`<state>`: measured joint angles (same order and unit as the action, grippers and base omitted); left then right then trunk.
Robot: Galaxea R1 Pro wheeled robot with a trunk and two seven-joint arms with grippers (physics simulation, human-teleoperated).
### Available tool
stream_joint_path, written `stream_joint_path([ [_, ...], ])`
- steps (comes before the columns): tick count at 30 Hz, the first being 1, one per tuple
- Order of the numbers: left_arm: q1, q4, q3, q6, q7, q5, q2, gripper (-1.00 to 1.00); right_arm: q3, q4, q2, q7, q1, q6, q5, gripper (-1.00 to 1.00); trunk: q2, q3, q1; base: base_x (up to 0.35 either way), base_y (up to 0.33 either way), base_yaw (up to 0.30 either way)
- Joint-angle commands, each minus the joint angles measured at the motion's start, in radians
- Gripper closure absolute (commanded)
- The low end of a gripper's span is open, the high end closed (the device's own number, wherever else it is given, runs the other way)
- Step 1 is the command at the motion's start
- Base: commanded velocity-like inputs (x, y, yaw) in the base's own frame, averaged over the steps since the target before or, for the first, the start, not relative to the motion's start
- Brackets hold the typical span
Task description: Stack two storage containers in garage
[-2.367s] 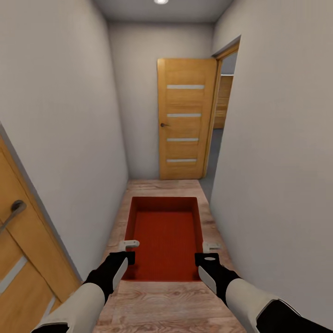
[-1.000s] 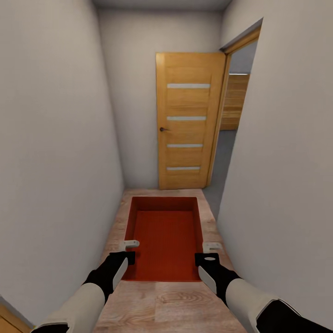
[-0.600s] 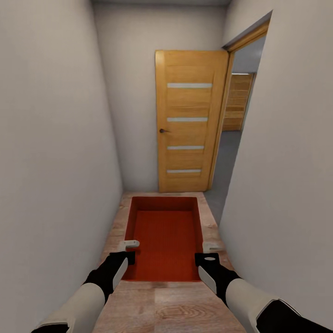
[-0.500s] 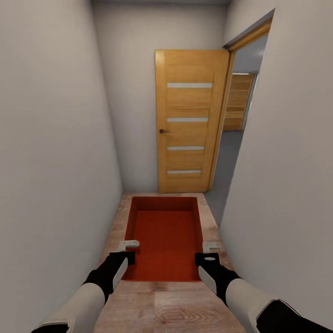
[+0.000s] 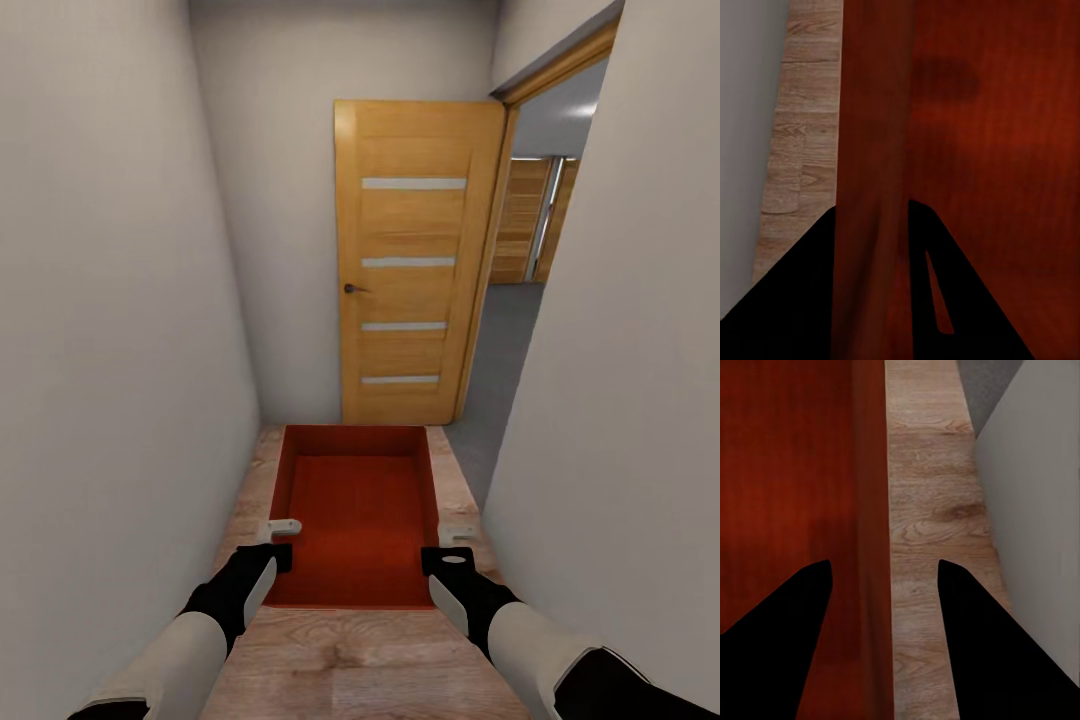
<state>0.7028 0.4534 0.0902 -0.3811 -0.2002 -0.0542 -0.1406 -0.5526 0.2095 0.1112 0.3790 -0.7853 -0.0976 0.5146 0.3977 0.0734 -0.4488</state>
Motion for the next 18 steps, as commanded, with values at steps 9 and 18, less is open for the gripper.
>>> stream_joint_path([
  [9, 0.000, 0.001, 0.007, -0.010, -0.005, -0.027, 0.009, 1.00, 0.023, 0.034, -0.001, 0.002, -0.002, -0.007, -0.008, 1.00, 0.002, 0.002, -0.001, 0.322, 0.000, 0.000],
  [18, 0.000, 0.001, 0.007, -0.010, -0.005, -0.027, 0.009, 1.00, 0.023, 0.034, -0.001, 0.002, -0.002, -0.007, -0.008, 1.00, 0.002, 0.002, -0.001, 0.322, 0.000, 0.000],
])
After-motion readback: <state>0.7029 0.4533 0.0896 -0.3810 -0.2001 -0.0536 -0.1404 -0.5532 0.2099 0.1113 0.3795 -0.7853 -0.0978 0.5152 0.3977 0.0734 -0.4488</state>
